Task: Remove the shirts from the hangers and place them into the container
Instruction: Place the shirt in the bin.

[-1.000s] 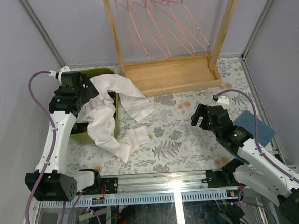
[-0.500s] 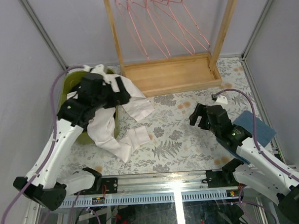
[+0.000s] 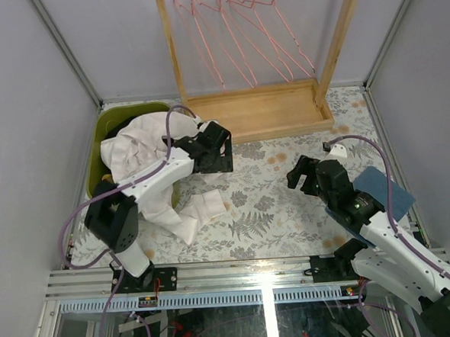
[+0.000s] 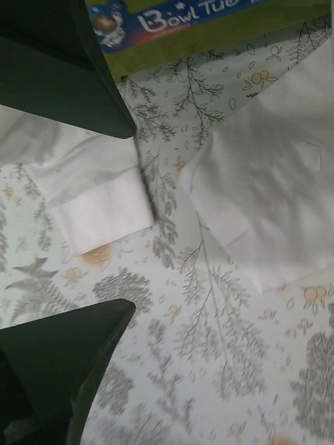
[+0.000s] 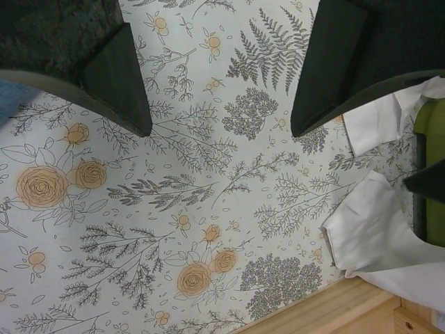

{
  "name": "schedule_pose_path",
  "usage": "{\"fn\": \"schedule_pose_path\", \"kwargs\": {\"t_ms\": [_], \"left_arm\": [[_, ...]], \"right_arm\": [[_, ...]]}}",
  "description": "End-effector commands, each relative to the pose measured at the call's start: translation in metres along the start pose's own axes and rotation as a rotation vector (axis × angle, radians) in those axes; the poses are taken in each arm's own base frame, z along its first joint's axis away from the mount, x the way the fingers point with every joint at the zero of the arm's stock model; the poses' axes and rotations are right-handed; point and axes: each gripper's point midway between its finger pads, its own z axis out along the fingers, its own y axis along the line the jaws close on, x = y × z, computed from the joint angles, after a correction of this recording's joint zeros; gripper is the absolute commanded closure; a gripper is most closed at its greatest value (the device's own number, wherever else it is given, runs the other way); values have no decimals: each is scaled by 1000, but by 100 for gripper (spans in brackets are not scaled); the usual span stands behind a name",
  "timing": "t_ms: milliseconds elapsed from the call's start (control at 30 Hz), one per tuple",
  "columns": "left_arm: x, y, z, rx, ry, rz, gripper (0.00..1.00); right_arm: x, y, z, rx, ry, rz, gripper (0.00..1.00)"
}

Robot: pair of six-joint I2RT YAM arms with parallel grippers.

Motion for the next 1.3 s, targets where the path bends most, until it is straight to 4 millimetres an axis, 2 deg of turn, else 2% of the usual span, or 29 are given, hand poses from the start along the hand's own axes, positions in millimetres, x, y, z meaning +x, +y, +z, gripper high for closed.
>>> {"fn": "schedule_pose_path", "kwargs": {"t_ms": [0, 133, 267, 467, 600, 667, 733, 800, 833, 933, 1000, 1067, 1133, 1200, 1267], "left_arm": [[-18, 4, 38, -79, -85, -46, 0], [-16, -2, 73, -67, -29, 10, 0], [-7, 10, 104, -146, 22, 18, 0], [1, 20, 124, -124, 49, 9, 9], [9, 23, 130, -83, 82, 12, 30], [16, 26, 130, -78, 88, 27, 49], [16, 27, 125, -73, 83, 30, 72], [8, 25, 111, -54, 58, 21, 95], [1, 21, 100, -29, 33, 16, 100], [-33, -4, 45, 152, -94, 46, 100], [-64, -5, -4, 196, -230, 33, 100], [-97, 8, -61, 176, -390, 6, 100], [-119, 33, -101, 107, -498, -29, 100], [-135, 58, -134, 52, -565, -62, 100], [-143, 86, -158, -8, -607, -98, 100]], "right_arm": [[-13, 0, -4, 9, -52, 11, 12], [-12, 0, -5, 9, -44, 4, 12], [-12, 0, -5, 9, -43, 3, 11], [-12, -4, -7, 24, -48, -6, 11], [-13, -2, -8, 13, -51, 0, 11], [-13, -2, -8, 15, -50, 0, 11], [-12, -3, -7, 18, -50, -1, 11], [-12, -2, -7, 15, -47, -1, 11], [-12, -2, -6, 14, -45, -2, 11], [-13, 1, -6, 8, -42, -3, 11], [-14, 2, -6, 8, -41, -1, 11], [-15, 2, -6, 9, -41, 0, 11], [-15, 3, -6, 5, -44, 3, 11], [-15, 3, -5, 3, -46, 4, 11], [-15, 5, -4, -1, -44, 3, 11]]}}
